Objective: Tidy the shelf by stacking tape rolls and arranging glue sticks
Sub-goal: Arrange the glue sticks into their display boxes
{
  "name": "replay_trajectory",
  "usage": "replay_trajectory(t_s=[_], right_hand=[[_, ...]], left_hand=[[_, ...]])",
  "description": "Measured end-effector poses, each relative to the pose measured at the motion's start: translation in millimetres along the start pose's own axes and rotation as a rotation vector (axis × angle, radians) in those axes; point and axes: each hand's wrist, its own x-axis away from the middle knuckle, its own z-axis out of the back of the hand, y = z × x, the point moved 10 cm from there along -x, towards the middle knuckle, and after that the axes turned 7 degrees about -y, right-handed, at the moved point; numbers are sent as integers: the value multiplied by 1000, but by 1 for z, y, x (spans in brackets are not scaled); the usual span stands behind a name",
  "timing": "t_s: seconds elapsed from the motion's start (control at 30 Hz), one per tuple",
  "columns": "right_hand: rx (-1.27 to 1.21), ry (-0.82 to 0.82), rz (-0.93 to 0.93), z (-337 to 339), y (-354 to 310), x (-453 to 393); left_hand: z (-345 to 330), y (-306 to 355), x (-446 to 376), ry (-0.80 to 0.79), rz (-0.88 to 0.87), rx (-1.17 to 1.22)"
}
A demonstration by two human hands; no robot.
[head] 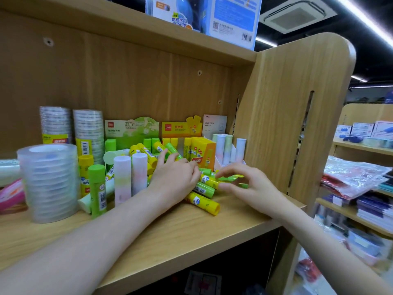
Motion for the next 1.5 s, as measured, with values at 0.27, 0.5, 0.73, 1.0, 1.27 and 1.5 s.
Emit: replay_trajectory(t_s=[0.27, 0.5, 0.73, 1.0, 1.27, 1.5], right_hand=[[-181, 149, -179, 15, 27, -20], [-716, 343, -241, 41, 48, -59], [-1247, 239, -323, 5, 46, -100], [-613, 215, -174, 30, 34, -120], [-35, 102, 22, 7, 7, -136], [266, 88, -22, -11, 19, -152]], left_hand=[[-4, -1, 0, 7, -7, -23], [-6, -3, -2, 0, -2, -36], [-6, -5, -3, 2, -1, -33], [-7, -5, -4, -6, -6, -22], [-8, -6, -3, -4, 2, -36], [-8, -5, -3, -16, 5, -35]])
